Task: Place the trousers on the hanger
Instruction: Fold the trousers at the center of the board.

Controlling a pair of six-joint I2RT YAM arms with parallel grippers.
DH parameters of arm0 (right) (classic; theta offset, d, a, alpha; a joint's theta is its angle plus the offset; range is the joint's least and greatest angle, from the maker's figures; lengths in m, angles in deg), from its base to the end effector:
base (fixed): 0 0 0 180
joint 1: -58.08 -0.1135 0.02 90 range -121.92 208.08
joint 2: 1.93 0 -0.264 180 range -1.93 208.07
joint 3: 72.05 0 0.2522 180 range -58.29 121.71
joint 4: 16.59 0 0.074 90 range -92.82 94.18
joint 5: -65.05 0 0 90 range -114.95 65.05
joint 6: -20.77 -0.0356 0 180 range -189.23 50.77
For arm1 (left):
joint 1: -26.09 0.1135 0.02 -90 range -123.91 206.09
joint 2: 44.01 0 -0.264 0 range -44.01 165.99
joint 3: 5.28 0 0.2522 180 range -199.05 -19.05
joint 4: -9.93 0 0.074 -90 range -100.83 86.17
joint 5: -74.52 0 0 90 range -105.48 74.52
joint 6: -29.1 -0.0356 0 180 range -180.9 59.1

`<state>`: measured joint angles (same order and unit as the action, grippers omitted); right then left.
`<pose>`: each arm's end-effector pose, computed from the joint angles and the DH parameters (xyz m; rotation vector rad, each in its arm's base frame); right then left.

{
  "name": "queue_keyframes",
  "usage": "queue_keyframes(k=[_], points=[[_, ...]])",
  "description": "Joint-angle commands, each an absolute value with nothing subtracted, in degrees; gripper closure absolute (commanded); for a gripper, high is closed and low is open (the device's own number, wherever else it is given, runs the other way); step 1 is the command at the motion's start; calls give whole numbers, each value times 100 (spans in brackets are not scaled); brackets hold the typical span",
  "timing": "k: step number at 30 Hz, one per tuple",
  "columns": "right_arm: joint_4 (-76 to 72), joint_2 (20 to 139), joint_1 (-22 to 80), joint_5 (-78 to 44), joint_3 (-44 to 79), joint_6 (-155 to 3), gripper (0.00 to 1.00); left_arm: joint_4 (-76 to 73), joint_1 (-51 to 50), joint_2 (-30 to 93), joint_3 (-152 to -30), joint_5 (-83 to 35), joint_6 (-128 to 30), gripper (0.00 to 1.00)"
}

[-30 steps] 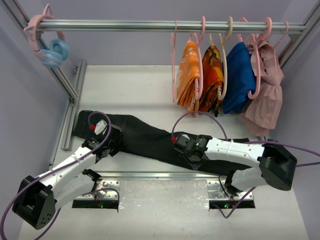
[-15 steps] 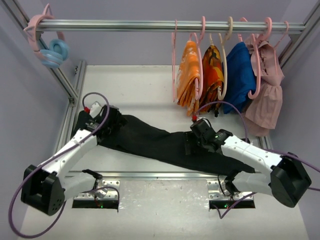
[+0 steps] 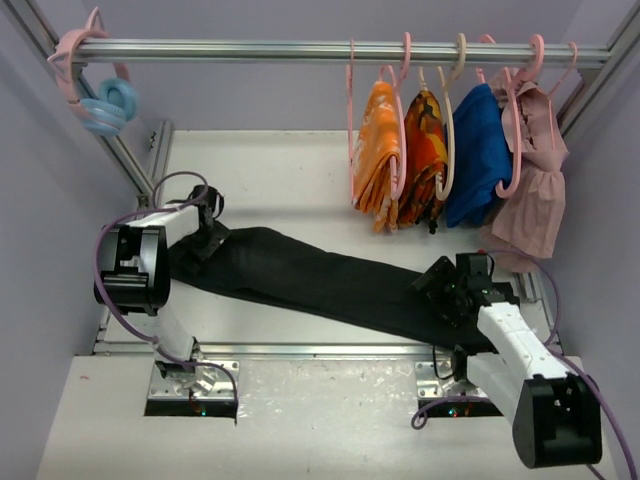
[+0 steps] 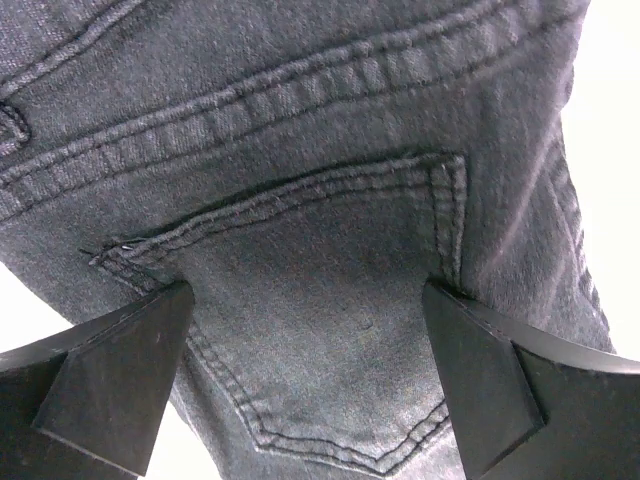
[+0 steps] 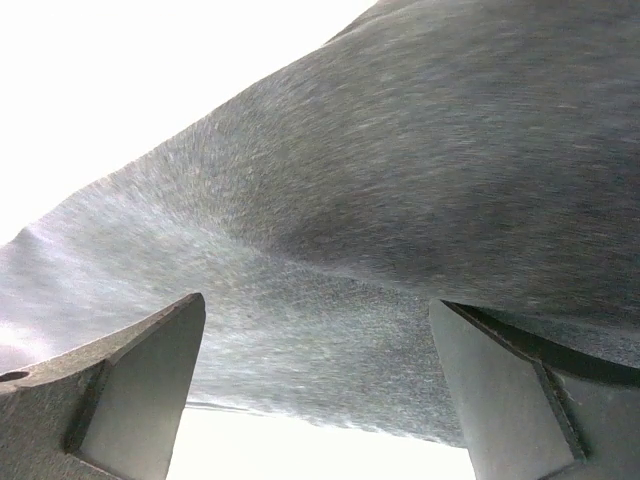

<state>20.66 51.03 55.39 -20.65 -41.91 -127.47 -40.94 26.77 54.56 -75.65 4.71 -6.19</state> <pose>0.1478 0.0096 0.1315 1.2309 2.3951 0.4521 0.3018 0.0159 0.1499 -1.3415 2.4533 0.3219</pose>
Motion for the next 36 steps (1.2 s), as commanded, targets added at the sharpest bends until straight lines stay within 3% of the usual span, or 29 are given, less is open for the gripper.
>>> queue_keyframes(k=[1, 9, 17, 20, 22, 25, 28, 31, 36], points=[[3022, 4953, 6348, -2522, -4801, -12680, 1, -4106, 3151, 6145, -7764, 820, -556, 0], [3180, 5134, 6953, -2094, -4903, -12668, 1, -4337, 3356, 5783, -7652, 1173, -284, 0], [4133, 3798, 7276, -2440, -4509, -12729, 1, -4967, 3352, 4803, -8079, 1170, -370, 0], [4059, 3411, 7269, -2328, -4242, -12362, 1, -5381, 3356, 4234, -8310, 1326, -325, 0], [3614, 3367, 7264, -1612, -4089, -11860, 1, -5734, 3356, 3826, -8408, 1396, -150, 0], [3282, 3655, 7144, -833, -3764, -11189, 4, -5699, 3347, 3200, -8233, 1102, -10, 0], [3624, 3960, 6443, -1867, -3288, -10879, 3, -4697, 3324, 2310, -7071, -86, -105, 0], [3490, 3972, 6120, -2054, -3363, -11051, 1, -3656, 2708, 1981, -6376, -1233, -37, 0], [3072, 4766, 5544, -1769, -3434, -10861, 1, -3540, 1105, 2767, -6844, -1006, 133, 0]])
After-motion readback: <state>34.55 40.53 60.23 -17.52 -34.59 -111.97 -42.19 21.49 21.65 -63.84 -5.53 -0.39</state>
